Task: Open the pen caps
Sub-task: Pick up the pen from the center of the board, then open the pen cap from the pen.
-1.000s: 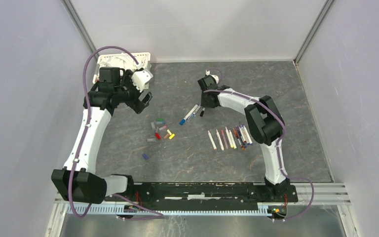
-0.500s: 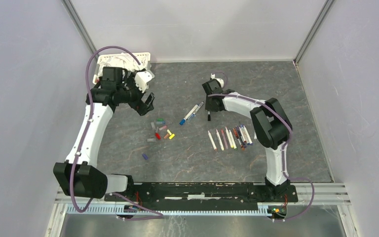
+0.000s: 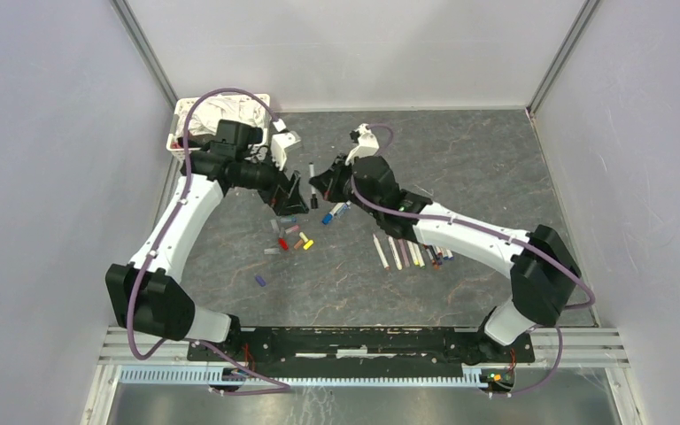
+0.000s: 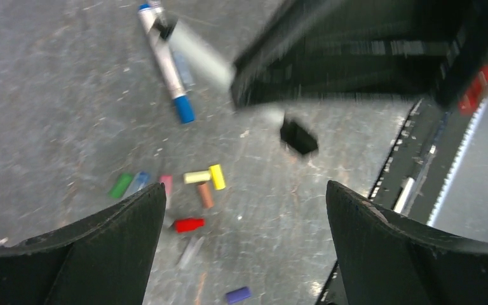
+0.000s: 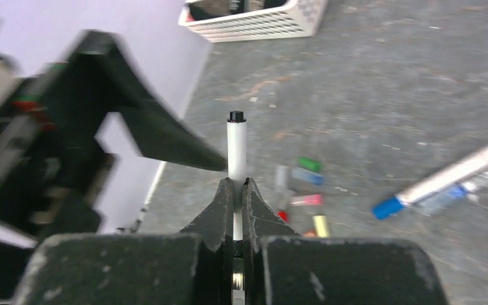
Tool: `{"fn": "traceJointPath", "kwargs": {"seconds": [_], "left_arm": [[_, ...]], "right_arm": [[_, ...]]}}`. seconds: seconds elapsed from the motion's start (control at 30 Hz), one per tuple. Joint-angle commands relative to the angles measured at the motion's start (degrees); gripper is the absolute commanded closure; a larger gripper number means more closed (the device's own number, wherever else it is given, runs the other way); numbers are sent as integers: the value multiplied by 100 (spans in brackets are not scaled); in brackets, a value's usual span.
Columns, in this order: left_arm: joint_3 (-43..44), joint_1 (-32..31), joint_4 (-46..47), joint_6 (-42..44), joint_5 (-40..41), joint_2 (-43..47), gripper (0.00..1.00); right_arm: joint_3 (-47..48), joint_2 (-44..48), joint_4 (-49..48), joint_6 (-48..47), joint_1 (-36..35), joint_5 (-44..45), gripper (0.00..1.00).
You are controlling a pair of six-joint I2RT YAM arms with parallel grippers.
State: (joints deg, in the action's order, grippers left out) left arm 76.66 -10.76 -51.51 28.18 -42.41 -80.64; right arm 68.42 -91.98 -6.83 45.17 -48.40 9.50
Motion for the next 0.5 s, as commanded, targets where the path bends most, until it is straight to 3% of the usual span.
{"fn": "traceJointPath", "kwargs": {"seconds": [0.0, 0.2, 0.47], "left_arm": [[78, -345, 98, -684, -440, -83, 0], [201, -374, 92, -910, -877, -76, 3], [-8, -371, 141, -801, -865, 108, 46]], "right_arm": [[-120, 284, -1102, 233, -375, 393, 100], [-123, 524, -1241, 120, -652, 883, 100], [-380, 656, -1263, 32, -868, 1353, 100]]}}
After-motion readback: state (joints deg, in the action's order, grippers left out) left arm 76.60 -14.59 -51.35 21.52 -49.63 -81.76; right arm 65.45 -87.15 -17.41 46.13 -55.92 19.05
